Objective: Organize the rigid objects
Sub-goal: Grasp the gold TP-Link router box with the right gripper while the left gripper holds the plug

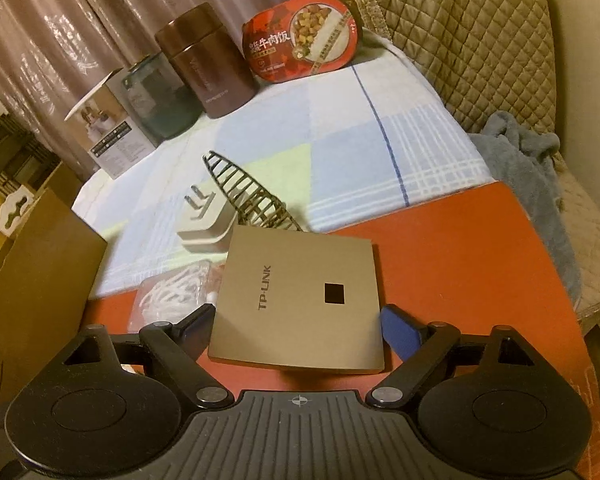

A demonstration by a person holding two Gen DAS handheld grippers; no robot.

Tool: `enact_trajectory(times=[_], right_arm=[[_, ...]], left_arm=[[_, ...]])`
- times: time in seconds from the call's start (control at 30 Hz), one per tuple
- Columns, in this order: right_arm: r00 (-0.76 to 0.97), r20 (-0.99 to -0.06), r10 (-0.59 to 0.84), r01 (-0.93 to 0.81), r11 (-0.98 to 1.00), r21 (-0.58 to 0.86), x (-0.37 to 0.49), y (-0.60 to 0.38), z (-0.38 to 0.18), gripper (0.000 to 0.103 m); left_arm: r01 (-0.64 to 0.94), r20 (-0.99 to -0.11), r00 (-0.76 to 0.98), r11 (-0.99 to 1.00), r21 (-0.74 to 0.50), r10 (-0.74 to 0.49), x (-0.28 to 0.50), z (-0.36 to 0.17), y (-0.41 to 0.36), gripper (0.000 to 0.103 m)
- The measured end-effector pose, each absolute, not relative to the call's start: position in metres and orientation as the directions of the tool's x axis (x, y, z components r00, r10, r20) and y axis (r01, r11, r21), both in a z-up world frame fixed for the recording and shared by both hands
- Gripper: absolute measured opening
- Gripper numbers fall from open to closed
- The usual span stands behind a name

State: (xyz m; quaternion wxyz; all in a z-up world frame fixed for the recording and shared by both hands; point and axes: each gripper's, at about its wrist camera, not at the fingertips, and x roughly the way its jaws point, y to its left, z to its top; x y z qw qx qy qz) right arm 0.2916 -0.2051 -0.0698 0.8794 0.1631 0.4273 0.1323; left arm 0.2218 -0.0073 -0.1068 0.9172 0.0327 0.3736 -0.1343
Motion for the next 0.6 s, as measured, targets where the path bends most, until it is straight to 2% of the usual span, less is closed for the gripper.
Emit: enact_trajectory(times=[0.23, 0.47, 0.6], right_arm=[[0.614, -0.731, 0.298, -0.088, 0.946, 0.312, 0.243, -0.195, -0.055, 0.085], [0.62, -0.752, 0.224, -0.134, 0.975, 0.179, 0.177, -0.159, -0.075, 0.085], [0.669, -0.724, 0.167, -0.139, 0.985, 0.099, 0.16, -0.147, -0.083, 0.085]], left_arm=[[0.27, -0.716, 0.665, 0.962, -0.034, -0.212, 0.201, -0.102, -0.004, 0.039], [0.277, -0.719, 0.662, 0.96, -0.028, -0.212, 0.17, -0.101, 0.008, 0.039], [0.276, -0.704, 0.677, 0.961, -0.027, -0.214, 0.166, -0.102, 0.008, 0.039]])
